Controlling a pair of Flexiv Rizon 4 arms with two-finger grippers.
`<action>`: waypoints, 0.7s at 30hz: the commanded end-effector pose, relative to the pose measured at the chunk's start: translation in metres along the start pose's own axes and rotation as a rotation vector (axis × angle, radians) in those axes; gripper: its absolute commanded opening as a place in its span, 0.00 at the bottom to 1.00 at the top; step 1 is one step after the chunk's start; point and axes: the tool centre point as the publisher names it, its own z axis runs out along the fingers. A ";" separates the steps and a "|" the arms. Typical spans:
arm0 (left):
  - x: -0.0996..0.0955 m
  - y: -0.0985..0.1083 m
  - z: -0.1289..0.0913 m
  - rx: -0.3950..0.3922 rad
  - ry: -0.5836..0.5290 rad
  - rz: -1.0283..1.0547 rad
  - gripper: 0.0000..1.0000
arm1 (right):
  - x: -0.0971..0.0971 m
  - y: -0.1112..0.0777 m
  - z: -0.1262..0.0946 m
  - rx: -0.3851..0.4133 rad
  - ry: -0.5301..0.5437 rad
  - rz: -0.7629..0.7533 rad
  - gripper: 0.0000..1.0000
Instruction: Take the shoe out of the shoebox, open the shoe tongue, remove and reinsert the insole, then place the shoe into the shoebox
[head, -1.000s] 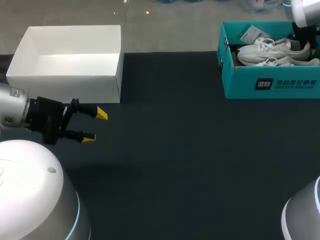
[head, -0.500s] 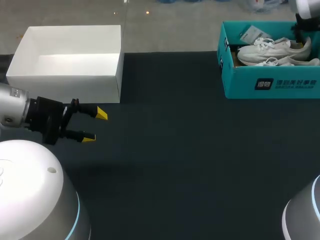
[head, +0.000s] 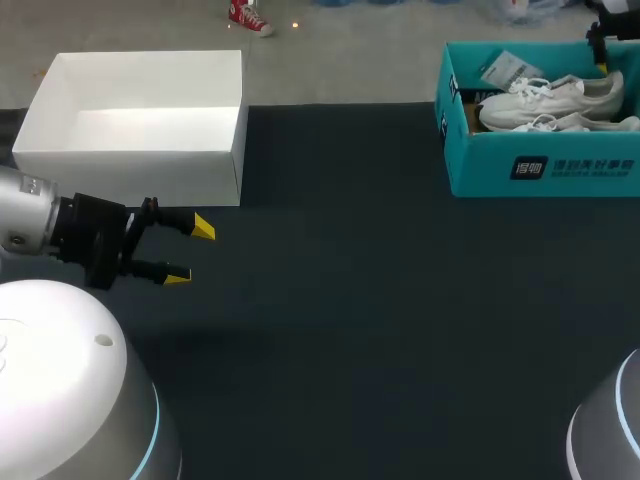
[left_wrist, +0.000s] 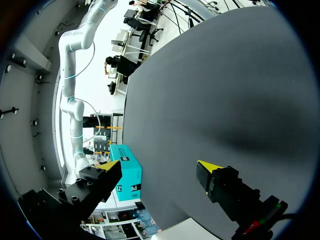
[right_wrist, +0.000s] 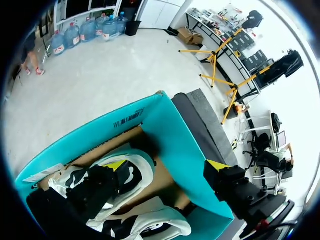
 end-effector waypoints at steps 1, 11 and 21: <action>-0.001 -0.001 0.000 -0.001 0.005 0.000 1.00 | -0.014 0.003 -0.018 0.860 0.058 -0.026 1.00; -0.001 -0.001 0.000 -0.001 0.005 0.000 1.00 | -0.018 -0.022 -0.056 0.857 0.175 -0.187 1.00; -0.001 -0.001 0.000 -0.001 0.005 0.000 1.00 | -0.021 -0.053 -0.077 0.710 0.301 -0.535 1.00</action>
